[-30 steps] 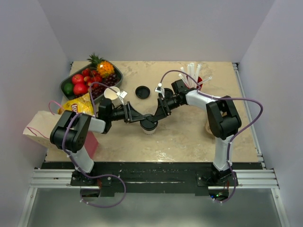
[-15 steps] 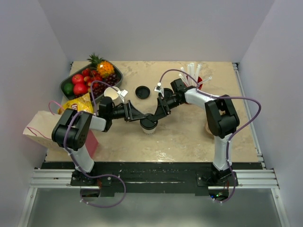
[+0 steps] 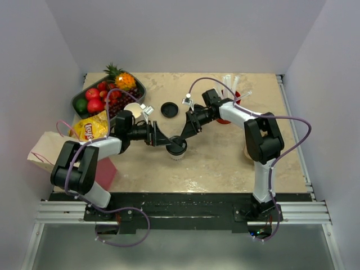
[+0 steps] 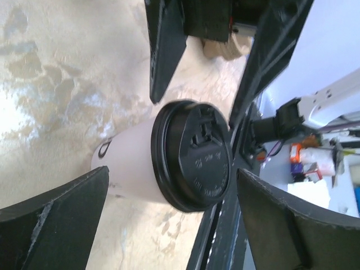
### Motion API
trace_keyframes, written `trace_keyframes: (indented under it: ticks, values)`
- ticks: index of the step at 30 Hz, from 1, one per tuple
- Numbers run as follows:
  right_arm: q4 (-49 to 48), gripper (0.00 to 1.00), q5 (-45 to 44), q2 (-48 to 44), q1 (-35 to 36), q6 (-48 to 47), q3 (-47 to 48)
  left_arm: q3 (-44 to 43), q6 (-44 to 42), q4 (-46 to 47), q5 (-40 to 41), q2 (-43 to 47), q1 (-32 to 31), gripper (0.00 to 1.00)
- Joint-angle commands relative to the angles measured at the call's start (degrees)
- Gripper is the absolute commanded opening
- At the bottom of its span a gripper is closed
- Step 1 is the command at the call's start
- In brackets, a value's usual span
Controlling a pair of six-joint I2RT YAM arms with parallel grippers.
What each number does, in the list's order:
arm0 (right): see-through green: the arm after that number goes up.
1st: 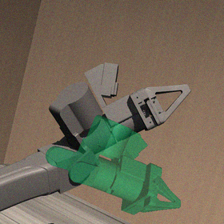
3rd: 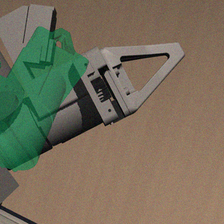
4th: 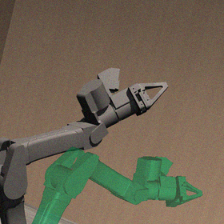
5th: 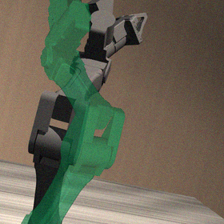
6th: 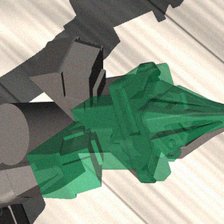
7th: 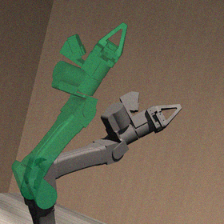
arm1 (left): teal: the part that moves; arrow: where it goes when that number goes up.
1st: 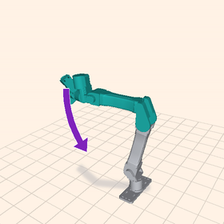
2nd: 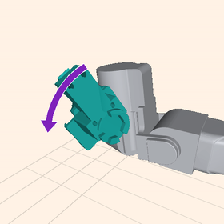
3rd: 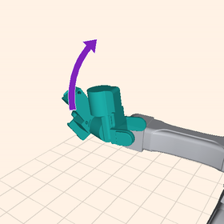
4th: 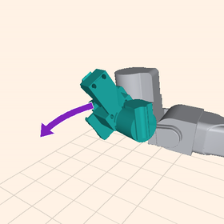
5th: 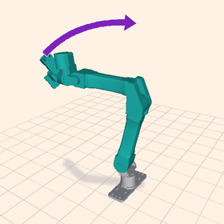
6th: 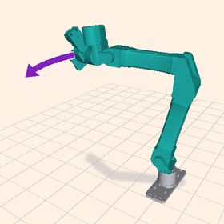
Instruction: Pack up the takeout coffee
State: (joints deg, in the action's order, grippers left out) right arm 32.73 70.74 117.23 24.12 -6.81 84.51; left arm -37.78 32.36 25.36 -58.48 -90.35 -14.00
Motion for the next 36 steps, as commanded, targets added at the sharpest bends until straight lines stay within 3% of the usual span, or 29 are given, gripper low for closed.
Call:
trace_keyframes:
  ticks: [1, 7, 11, 16, 21, 23, 27, 31, 33, 36]
  values:
    - [-3.02, 0.69, -4.54, 1.51, 0.31, 3.38, 1.45, -2.56, -15.45, -13.74, 1.08, 2.28, 0.20, 0.99]
    - [-4.08, 0.67, -7.46, 2.65, 0.40, 4.35, 1.80, -5.28, -25.58, -22.90, 8.11, 0.70, -0.50, 1.00]
    - [-3.64, 0.67, -5.46, 2.13, 0.32, 3.39, 3.55, -7.57, -26.65, -24.40, 6.98, 0.43, -0.59, 1.00]
    - [-3.55, 0.71, -2.10, -2.88, 0.31, 0.40, 7.51, -13.88, -27.17, -25.27, 6.71, 6.76, -3.04, 1.00]
    - [-2.33, 0.73, -2.36, -4.47, 0.23, -0.92, 10.41, -26.19, -35.31, -41.06, 10.82, 6.41, -3.67, 0.99]
    - [-0.57, 0.73, -3.85, -4.99, 0.31, -2.85, 12.08, -29.35, -38.41, -43.28, 12.68, 7.81, -3.67, 1.00]
    - [-5.20, 0.72, -5.70, -9.64, 0.23, -1.20, 12.26, -37.79, -48.06, -53.55, 21.88, 7.56, -3.67, 1.00]
    - [-17.16, 0.69, -14.55, -17.89, 0.23, 2.41, 10.42, -46.93, -53.62, -60.68, 27.36, 4.75, -2.97, 1.00]
    - [-20.41, 0.68, -24.13, -22.47, 0.23, 3.03, 9.36, -53.43, -55.03, -66.20, 29.98, 1.34, -2.44, 1.00]
    - [-18.77, 0.66, -32.90, -26.26, -0.21, 1.72, 8.92, -62.04, -56.60, -74.10, 32.81, -3.85, -1.56, 0.99]
